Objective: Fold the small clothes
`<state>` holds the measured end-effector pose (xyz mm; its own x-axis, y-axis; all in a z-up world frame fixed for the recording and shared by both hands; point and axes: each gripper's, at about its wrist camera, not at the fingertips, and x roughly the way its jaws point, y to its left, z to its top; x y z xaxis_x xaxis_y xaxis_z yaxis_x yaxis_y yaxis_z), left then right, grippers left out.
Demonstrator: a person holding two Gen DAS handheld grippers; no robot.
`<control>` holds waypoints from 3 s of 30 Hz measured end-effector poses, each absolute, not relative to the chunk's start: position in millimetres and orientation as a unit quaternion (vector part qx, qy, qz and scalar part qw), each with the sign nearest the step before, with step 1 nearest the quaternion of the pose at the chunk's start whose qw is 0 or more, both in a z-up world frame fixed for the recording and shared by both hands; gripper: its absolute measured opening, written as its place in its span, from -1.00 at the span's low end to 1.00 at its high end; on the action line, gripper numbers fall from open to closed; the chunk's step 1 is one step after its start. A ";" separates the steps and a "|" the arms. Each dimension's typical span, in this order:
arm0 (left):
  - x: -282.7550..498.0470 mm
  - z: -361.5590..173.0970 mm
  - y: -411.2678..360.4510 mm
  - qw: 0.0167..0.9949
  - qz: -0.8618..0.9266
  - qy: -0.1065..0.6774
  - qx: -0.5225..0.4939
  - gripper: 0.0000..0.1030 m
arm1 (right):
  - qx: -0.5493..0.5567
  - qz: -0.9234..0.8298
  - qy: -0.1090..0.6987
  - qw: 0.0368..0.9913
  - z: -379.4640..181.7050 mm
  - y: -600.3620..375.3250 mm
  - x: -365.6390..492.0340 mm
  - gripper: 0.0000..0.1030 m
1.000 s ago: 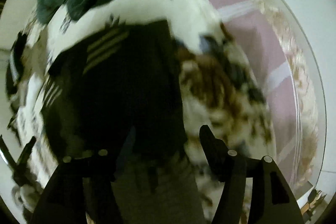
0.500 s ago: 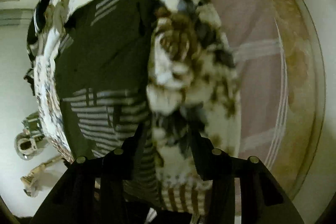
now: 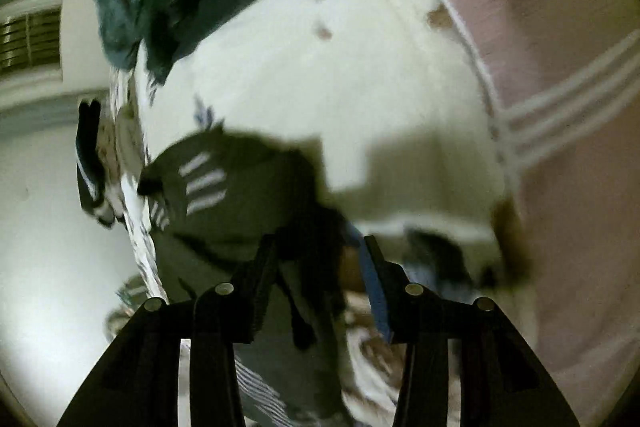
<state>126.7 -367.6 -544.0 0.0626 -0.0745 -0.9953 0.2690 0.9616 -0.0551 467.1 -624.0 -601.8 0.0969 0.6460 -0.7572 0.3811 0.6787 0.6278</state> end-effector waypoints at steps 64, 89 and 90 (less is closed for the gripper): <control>119.2 -567.1 102.2 0.661 0.021 0.725 -0.192 0.00 | 0.053 0.110 0.827 0.548 -599.4 -197.3 107.3 -0.01; 524.1 -554.1 72.0 0.791 -0.108 0.578 -0.168 -0.92 | 0.319 0.054 0.630 0.706 -542.7 -351.4 472.5 -0.01; 522.8 -553.9 76.1 0.794 -0.107 0.573 -0.171 -0.92 | 0.334 0.063 0.627 0.701 -547.9 -349.0 476.0 -0.17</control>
